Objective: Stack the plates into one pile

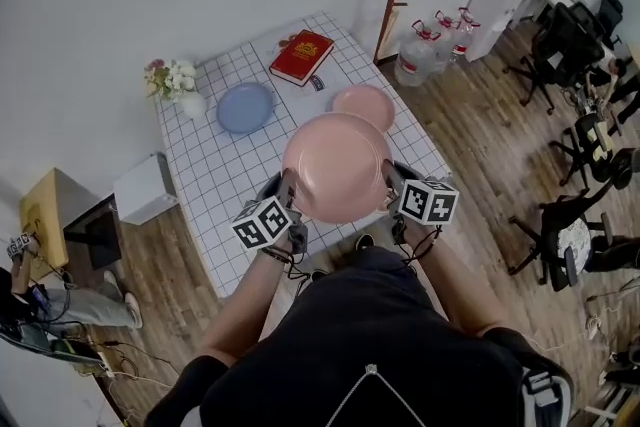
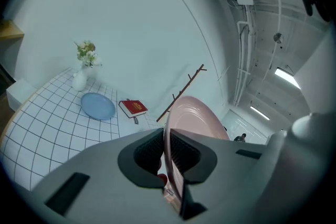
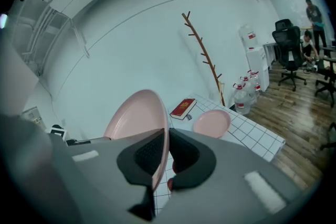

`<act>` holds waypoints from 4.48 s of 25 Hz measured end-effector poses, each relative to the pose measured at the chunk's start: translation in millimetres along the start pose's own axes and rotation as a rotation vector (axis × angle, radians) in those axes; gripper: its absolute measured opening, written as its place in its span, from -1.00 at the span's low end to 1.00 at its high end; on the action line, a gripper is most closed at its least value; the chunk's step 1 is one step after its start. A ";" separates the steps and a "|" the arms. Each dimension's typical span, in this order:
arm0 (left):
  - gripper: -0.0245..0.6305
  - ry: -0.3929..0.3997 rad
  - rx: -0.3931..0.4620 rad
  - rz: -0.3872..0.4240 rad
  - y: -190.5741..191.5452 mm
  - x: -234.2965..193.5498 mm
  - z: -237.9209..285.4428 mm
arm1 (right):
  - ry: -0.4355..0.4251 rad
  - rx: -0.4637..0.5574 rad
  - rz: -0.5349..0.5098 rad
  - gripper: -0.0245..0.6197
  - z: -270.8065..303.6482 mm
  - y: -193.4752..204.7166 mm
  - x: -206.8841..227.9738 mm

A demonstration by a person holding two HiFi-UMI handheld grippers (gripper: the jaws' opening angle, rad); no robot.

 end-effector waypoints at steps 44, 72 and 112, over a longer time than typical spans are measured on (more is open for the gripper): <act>-0.88 -0.262 0.092 -0.156 -29.1 105.2 208.7 | -0.188 -0.217 -0.094 -0.87 96.8 -186.8 194.3; -0.84 -0.358 -0.134 -0.018 0.2 48.4 260.8 | -0.017 -0.291 -0.225 -0.84 149.1 -148.0 223.0; -0.72 -0.635 -0.424 0.220 76.6 -79.1 396.5 | 0.292 -0.519 -0.627 -0.60 312.7 -47.3 316.9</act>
Point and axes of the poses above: the fingertips, and each gripper's own axes: z forward along the fingers, x to its right, y out of its underside, the point moved 2 cm from there along -z, backward along the fingers, and after that the axes turned 9 degrees about -x, right-handed, at the moved point
